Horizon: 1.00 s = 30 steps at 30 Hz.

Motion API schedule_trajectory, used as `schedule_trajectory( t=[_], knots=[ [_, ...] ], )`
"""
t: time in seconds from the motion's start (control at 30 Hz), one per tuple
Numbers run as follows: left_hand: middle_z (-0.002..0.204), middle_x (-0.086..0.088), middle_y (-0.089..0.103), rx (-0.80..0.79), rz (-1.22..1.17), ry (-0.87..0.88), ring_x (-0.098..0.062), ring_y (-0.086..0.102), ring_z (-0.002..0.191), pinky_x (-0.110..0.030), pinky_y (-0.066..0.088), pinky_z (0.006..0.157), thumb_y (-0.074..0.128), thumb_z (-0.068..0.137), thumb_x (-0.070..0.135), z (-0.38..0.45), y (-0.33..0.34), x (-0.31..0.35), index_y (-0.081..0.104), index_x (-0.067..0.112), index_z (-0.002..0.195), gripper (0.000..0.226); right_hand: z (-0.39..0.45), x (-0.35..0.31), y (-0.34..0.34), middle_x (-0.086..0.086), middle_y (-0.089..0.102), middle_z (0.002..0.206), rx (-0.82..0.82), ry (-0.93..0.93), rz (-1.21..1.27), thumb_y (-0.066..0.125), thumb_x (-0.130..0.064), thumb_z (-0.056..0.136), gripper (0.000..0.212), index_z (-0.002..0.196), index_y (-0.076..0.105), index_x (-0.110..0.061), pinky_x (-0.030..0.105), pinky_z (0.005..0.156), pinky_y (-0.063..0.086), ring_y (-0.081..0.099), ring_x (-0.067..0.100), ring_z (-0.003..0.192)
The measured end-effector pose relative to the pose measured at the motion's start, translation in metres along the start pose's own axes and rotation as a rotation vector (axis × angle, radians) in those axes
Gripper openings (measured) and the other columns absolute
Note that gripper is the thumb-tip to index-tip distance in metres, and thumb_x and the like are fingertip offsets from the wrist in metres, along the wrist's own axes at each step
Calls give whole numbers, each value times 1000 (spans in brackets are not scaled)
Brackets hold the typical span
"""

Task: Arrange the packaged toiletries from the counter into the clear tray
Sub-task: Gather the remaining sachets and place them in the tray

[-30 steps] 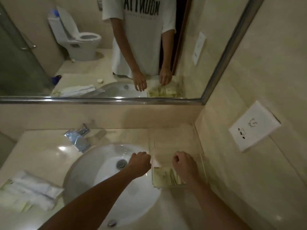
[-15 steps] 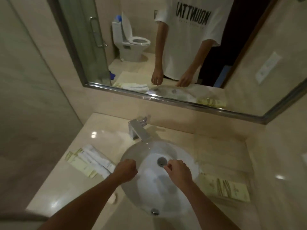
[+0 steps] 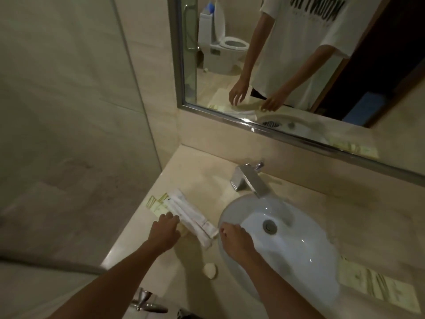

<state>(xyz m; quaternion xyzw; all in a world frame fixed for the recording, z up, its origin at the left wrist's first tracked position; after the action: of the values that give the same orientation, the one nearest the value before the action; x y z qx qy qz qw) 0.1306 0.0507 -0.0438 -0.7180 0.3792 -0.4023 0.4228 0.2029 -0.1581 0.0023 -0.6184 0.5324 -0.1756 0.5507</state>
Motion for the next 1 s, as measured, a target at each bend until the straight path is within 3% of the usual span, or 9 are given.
schedule_trajectory(
  t=[0.1, 0.23, 0.33, 0.53, 0.7, 0.83, 0.93, 1.0],
  knots=[
    [117, -9, 58, 22, 98, 35, -32, 53, 107, -42, 47, 79, 59, 79, 16, 10, -3, -23, 58, 14, 115, 36, 10, -22, 10, 7, 66, 102, -17, -12, 6, 47, -19, 94, 16, 102, 61, -17, 30, 74, 46, 62, 26, 96],
    [126, -5, 51, -46, 195, 89, -27, 48, 115, -41, 43, 86, 45, 89, 13, 21, -5, -32, 49, 18, 124, 36, 23, -39, 17, 10, 67, 102, -25, -5, -8, 46, -20, 93, 19, 100, 63, -14, 34, 77, 50, 64, 29, 95],
    [132, -5, 47, -46, 223, 126, -28, 47, 117, -41, 44, 87, 46, 91, 13, 29, -6, -36, 43, 18, 130, 40, 29, -47, 18, 9, 67, 103, -18, 17, -14, 45, -19, 93, 20, 101, 64, -16, 33, 77, 48, 63, 30, 96],
    [135, -10, 42, -33, 261, 151, -29, 43, 120, -41, 43, 88, 47, 90, 9, 38, -10, -39, 44, 14, 128, 39, 36, -61, 30, 7, 66, 107, -52, 11, -19, 50, -19, 91, 17, 102, 63, -19, 33, 79, 50, 64, 28, 97],
    [124, -6, 55, 12, 291, 202, -29, 49, 112, -41, 44, 84, 64, 82, 17, 39, -16, -53, 53, 17, 122, 41, 41, -78, 50, 3, 62, 114, -62, -63, -29, 48, -18, 92, 19, 106, 60, -21, 35, 85, 48, 61, 26, 104],
    [119, -5, 59, -8, 327, 202, -28, 47, 112, -38, 40, 88, 56, 88, 20, 30, -11, -66, 51, 18, 123, 35, 48, -100, 74, 3, 53, 127, -80, -165, -76, 47, -17, 95, 32, 126, 53, -18, 35, 95, 44, 54, 24, 116],
    [116, -5, 64, -16, 316, 171, -28, 49, 110, -38, 39, 87, 52, 90, 19, 18, -8, -77, 51, 18, 121, 30, 55, -113, 86, 6, 53, 125, -54, -170, -163, 47, -17, 93, 30, 122, 54, -15, 37, 91, 48, 56, 27, 111],
    [114, -5, 65, -12, 266, 139, -28, 50, 110, -39, 39, 87, 52, 90, 19, 10, -9, -86, 53, 18, 117, 27, 54, -119, 88, 2, 59, 110, 3, -162, -212, 58, -24, 83, 23, 106, 59, -21, 29, 75, 50, 62, 20, 94]
  ],
)
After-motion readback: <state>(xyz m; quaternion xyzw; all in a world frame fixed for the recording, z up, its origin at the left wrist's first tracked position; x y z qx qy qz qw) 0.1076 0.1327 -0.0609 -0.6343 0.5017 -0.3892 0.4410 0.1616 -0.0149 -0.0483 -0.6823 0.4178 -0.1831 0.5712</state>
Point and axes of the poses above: each hand's wrist, its own z-axis towards the middle knuckle, its own y-axis out of the palm, x = y × z, the point moved 4 cm from there along z, towards the middle knuckle
